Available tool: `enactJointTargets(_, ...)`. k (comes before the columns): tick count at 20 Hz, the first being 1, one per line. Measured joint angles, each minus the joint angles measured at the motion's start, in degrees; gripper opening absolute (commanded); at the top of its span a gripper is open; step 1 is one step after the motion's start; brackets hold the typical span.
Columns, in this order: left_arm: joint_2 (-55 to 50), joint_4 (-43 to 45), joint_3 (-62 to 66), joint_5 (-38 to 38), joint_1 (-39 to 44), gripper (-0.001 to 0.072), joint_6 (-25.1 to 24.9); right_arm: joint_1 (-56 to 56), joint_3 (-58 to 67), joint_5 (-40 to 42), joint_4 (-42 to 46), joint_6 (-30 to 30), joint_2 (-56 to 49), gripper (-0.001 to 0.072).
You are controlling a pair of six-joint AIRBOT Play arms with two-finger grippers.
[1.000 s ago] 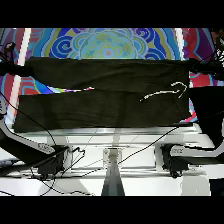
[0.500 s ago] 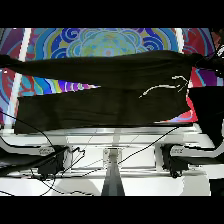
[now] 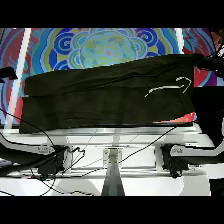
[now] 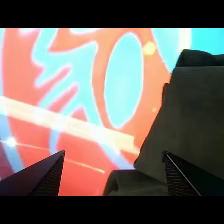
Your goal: Fold the clothes and pants, and hang the long-sleeved shirts on hangers.
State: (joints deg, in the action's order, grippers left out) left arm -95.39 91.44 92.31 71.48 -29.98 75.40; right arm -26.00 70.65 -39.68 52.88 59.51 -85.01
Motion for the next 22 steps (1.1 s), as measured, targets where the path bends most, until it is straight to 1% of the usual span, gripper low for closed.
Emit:
enactJointTargets(1,-0.26,-0.20,-0.07,-0.04,0.07,0.0696,0.90,0.00,0.00,0.42,0.00,0.00,-0.02,0.0427)
enactJointTargets(2,-0.39,-0.17,-0.07,-0.20,0.04,0.0695,1.42,0.00,0.00,0.81,0.00,0.00,-0.04,0.0595)
enactJointTargets(3,-0.52,-0.04,-0.13,-0.24,0.00,0.0695,1.97,0.00,0.00,1.18,-0.04,-0.04,-0.04,0.0610)
enactJointTargets(6,-0.09,-1.99,-0.13,-0.13,0.00,0.0694,2.64,0.00,0.00,1.11,-0.04,-0.02,0.59,0.0600)
enactJointTargets(7,0.48,-3.50,-0.13,-0.15,0.00,0.0694,2.64,-0.02,0.00,0.48,0.00,-0.02,1.18,0.0565)
enactJointTargets(8,1.22,-5.53,-0.13,-0.28,0.00,0.0694,2.51,-0.04,0.00,-0.35,0.33,0.02,2.23,0.0549)
enactJointTargets(10,3.48,-10.56,-0.15,-0.33,0.00,0.0693,0.76,-0.04,0.00,-3.15,3.23,1.86,5.22,0.0548)
enactJointTargets(11,4.92,-13.70,-0.15,-0.35,0.00,0.0690,-0.48,-0.04,0.02,-5.20,6.12,3.82,7.08,0.0507)
enactJointTargets(12,6.38,-16.83,-0.15,-0.35,0.00,0.0658,-1.75,-0.11,0.07,-8.28,10.19,6.56,9.18,0.0397)
enactJointTargets(13,8.00,-20.24,-0.15,-0.37,0.00,0.0584,-3.13,-0.31,-0.04,-12.11,14.47,9.35,11.13,0.0384)
enactJointTargets(15,11.34,-27.19,-0.15,-0.35,0.00,0.0571,-6.75,-1.77,-1.27,-21.33,22.64,13.75,15.34,0.0384)
enactJointTargets(17,14.49,-33.20,-0.15,-0.37,0.00,0.0572,-9.66,-4.96,-5.05,-29.33,27.91,16.37,20.55,0.0385)
enactJointTargets(20,18.10,-39.06,-0.17,-0.31,0.00,0.0572,-11.82,-11.13,-15.56,-35.36,31.28,18.16,29.73,0.0396)
enactJointTargets(21,18.82,-40.30,-0.20,-0.22,0.00,0.0575,-12.37,-13.05,-19.76,-36.59,31.43,18.67,32.70,0.0427)
enactJointTargets(22,19.45,-41.72,-0.22,-0.11,0.00,0.0575,-12.52,-14.82,-24.20,-37.00,30.95,19.47,35.58,0.0482)
